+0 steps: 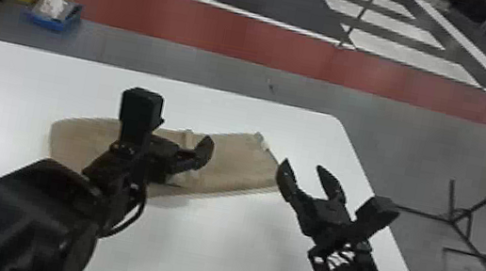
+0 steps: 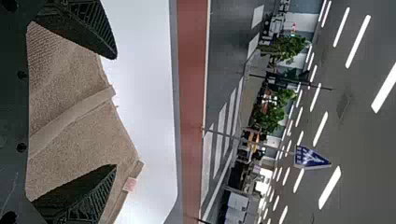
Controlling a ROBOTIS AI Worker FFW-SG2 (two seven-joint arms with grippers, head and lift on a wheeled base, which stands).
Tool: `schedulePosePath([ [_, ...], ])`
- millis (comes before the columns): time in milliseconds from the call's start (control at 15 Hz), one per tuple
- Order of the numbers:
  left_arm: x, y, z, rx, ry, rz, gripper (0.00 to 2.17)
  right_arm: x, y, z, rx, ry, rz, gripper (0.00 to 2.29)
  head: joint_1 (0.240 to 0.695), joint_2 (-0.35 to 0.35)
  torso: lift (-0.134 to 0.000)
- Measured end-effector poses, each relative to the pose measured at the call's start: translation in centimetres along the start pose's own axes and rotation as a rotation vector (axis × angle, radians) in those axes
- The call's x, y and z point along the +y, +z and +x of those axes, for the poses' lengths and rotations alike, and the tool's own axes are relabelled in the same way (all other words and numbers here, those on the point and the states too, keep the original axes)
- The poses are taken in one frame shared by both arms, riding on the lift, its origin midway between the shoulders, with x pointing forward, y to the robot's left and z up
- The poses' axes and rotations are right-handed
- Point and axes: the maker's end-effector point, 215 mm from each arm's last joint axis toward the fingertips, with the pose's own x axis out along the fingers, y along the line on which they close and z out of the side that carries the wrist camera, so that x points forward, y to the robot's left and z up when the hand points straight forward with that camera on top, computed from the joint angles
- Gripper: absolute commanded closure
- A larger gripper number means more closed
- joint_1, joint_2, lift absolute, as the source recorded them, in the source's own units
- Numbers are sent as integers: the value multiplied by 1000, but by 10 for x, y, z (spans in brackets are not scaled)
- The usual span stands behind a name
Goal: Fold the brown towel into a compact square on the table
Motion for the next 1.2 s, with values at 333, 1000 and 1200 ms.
schedulePosePath([
  [333, 53, 65, -47, -120, 126, 16, 63, 63, -28, 27, 105, 111, 37, 211, 695, -302, -123],
  [1000, 246, 45, -170, -225, 447, 117, 87, 194, -75, 73, 339, 237, -11, 286, 695, 56, -123],
  [1200, 239, 43, -170, -231, 434, 122, 87, 189, -77, 75, 345, 211, -23, 289, 695, 49, -123],
])
